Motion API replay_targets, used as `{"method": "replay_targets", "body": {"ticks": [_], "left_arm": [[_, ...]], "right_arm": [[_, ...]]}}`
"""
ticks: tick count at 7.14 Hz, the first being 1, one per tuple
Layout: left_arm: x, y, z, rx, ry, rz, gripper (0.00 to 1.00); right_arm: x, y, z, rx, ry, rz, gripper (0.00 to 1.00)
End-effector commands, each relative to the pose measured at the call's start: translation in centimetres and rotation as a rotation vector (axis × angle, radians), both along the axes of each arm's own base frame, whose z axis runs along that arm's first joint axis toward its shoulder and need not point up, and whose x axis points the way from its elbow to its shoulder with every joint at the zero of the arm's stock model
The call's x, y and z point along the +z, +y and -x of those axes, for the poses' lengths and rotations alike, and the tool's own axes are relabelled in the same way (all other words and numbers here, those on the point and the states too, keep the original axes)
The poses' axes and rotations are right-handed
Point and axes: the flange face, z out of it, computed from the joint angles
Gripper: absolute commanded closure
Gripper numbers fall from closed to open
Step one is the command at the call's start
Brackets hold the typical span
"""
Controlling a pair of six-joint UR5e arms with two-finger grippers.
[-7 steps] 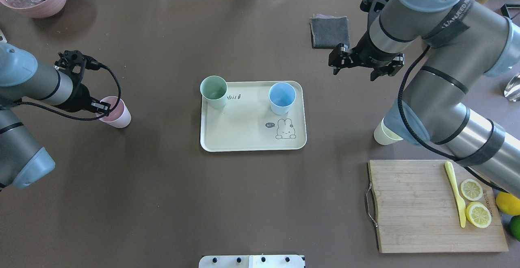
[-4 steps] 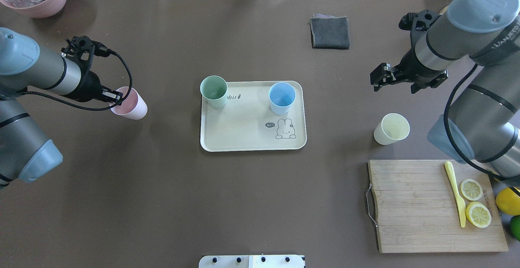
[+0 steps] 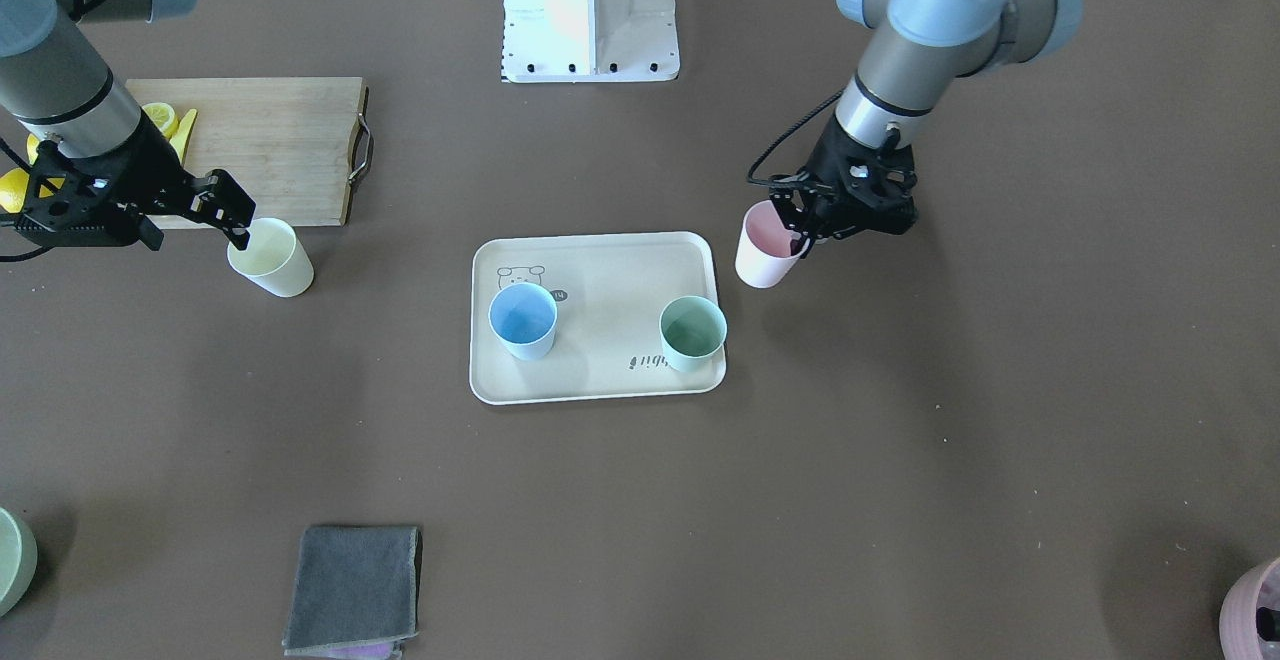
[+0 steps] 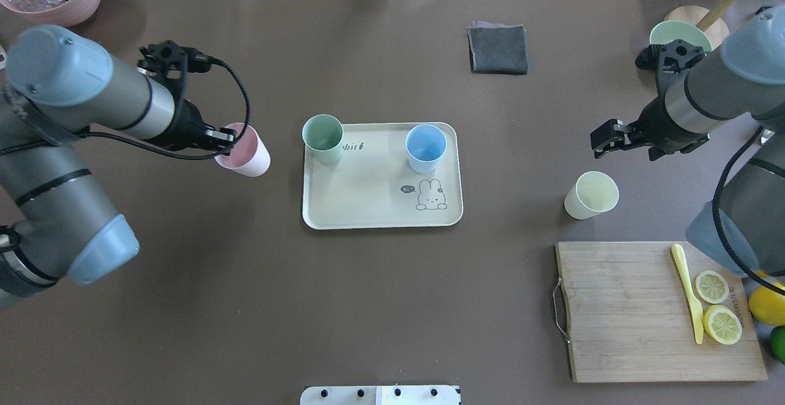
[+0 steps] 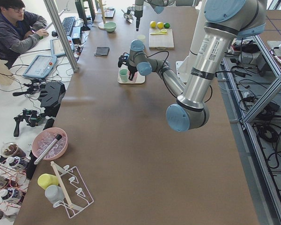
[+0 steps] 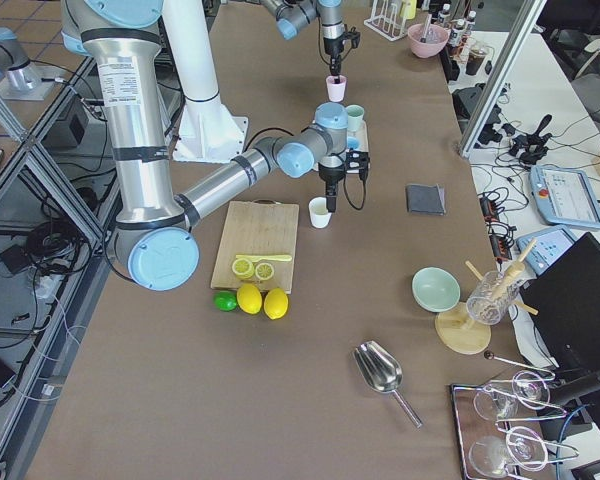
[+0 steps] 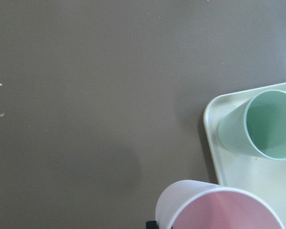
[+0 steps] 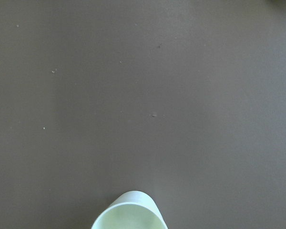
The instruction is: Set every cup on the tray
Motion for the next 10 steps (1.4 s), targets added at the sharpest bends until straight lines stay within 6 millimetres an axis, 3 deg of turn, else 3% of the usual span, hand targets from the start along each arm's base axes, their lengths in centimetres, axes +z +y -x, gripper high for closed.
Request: {"method": "replay_targets", "body": {"ticks": [1,2,3,4,5,6,7,8,10], "left_arm": [[-3.1,2.3,-5.1,-0.011,-0.005,0.035,1.0],[-2.8,2.1,-5.6,-0.012,-0.014,0.039,1.0],[-3.3,0.5,-7.3,-0.055,-0.038,0.019,1.0],[-3.6,0.5,-9.2,-0.059,-0.051,0.006,1.0],[-3.8,0.6,-9.1,-0.058,-0.047,0.0,0.35],[-4.0,0.6,-8.9,-0.061,-0.046,-0.006,0.02],[-5.0,1.0,-8.4,-0.059,-0.026,-0.017,0.02],[-7.5,0.9,-5.7,-0.072,0.022,-0.042,0.02],[-8.8,-2.8,0.8,-0.044,0.106,0.026,0.02]], "right_arm": [[2.4,0.9,-1.7,-0.031,-0.017,0.002,0.04],[2.2,0.9,-1.6,-0.025,-0.021,0.006,0.04],[2.2,0.8,-1.5,-0.022,-0.021,0.006,0.04],[2.1,0.8,-1.5,-0.014,-0.023,0.018,0.04],[2.1,0.8,-1.4,-0.01,-0.021,0.019,0.04],[2.5,0.9,-0.6,-0.007,-0.017,0.041,0.05],[3.1,1.0,0.1,-0.013,-0.006,0.052,0.06],[3.3,1.5,1.3,-0.019,0.0,0.067,0.12],[4.0,2.5,3.6,-0.024,0.027,0.08,0.37]]}}
